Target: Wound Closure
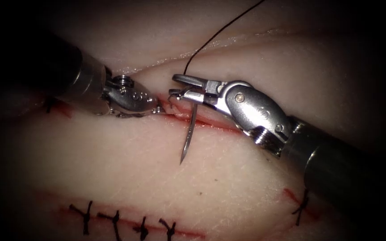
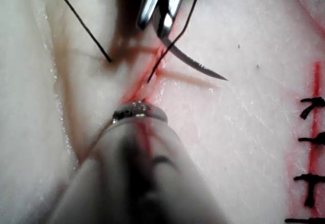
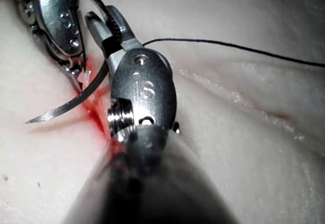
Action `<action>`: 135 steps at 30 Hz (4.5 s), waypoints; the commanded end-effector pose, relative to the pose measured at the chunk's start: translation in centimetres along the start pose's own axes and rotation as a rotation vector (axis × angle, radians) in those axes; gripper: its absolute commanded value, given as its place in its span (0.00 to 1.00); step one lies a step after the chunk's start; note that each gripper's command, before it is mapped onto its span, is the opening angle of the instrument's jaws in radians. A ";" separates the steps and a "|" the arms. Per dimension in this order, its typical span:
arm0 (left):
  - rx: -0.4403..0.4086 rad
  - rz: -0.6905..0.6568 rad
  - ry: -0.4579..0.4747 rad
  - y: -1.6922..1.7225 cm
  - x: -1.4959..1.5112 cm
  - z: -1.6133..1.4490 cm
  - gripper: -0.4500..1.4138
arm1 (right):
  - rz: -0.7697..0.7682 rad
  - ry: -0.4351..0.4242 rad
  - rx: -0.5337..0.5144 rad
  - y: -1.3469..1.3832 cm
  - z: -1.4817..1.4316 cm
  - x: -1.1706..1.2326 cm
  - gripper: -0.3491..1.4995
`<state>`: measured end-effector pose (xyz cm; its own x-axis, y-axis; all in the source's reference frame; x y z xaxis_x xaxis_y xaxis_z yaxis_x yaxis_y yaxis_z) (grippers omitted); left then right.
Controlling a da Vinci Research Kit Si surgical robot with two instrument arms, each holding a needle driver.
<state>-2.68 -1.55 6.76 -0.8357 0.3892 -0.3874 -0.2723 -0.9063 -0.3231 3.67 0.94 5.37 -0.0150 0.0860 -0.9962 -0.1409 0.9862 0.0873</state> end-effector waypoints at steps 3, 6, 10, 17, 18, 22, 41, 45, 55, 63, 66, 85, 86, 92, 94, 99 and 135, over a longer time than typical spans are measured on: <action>-0.013 0.030 -0.071 0.07 -0.04 0.08 0.00 | -0.022 0.000 -0.001 0.01 0.09 -0.08 0.00; -0.038 0.061 -0.164 0.12 -0.05 0.09 0.00 | -0.054 -0.007 0.000 0.07 0.12 -0.09 0.00; -0.089 0.099 -0.250 0.21 -0.05 0.08 0.04 | -0.091 -0.010 -0.003 0.19 0.15 -0.08 0.00; -0.200 0.094 -0.218 0.40 0.10 0.09 0.36 | -0.194 -0.004 0.011 0.25 0.22 -0.09 0.00; -0.211 0.091 -0.214 0.41 0.13 0.09 0.45 | -0.208 -0.004 0.010 0.23 0.23 -0.10 0.00; -0.210 0.083 -0.197 0.41 0.22 0.09 0.59 | -0.250 0.005 0.011 0.18 0.27 -0.12 0.00; -0.199 0.086 -0.113 0.40 0.12 -0.18 0.48 | -0.362 0.057 -0.039 -0.08 0.34 -0.44 0.00; -0.166 0.068 -0.057 0.39 0.18 -0.37 0.47 | -0.322 0.063 -0.048 -0.03 0.35 -0.44 0.00; -0.099 0.042 0.012 0.60 0.10 -0.86 0.41 | -0.267 0.073 -0.065 0.06 0.33 -0.43 0.00; -0.053 0.011 0.055 0.87 0.11 -0.78 0.32 | -0.202 0.067 -0.068 0.13 0.21 -0.50 0.00; -0.063 0.006 0.073 0.97 0.11 -0.65 0.31 | -0.150 0.054 -0.080 0.18 0.19 -0.50 0.00; -0.081 0.011 0.122 1.23 0.04 -0.50 0.20 | 0.032 0.053 -0.163 0.29 0.31 -0.67 0.00; -0.082 0.012 0.122 1.22 0.03 -0.50 0.19 | 0.034 0.055 -0.165 0.30 0.30 -0.66 0.00; -0.075 -0.012 0.139 1.16 -0.11 -0.42 0.15 | 0.079 0.074 -0.184 0.31 0.30 -0.63 0.00; -0.070 -0.013 0.140 1.15 -0.14 -0.35 0.15 | 0.097 0.077 -0.185 0.31 0.31 -0.63 0.00; -0.065 -0.015 0.140 1.15 -0.18 -0.31 0.14 | 0.138 0.073 -0.179 0.30 0.29 -0.64 0.00; -0.077 -0.026 0.149 1.18 -0.52 -0.21 0.05 | 0.367 0.093 -0.136 0.20 0.32 -0.78 0.00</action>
<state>-2.45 -2.70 6.33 -0.7458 0.4371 -0.5027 -0.2509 -0.8834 -0.3959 3.88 1.12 6.13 -0.1827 0.4205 -0.8887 -0.2411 0.8572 0.4551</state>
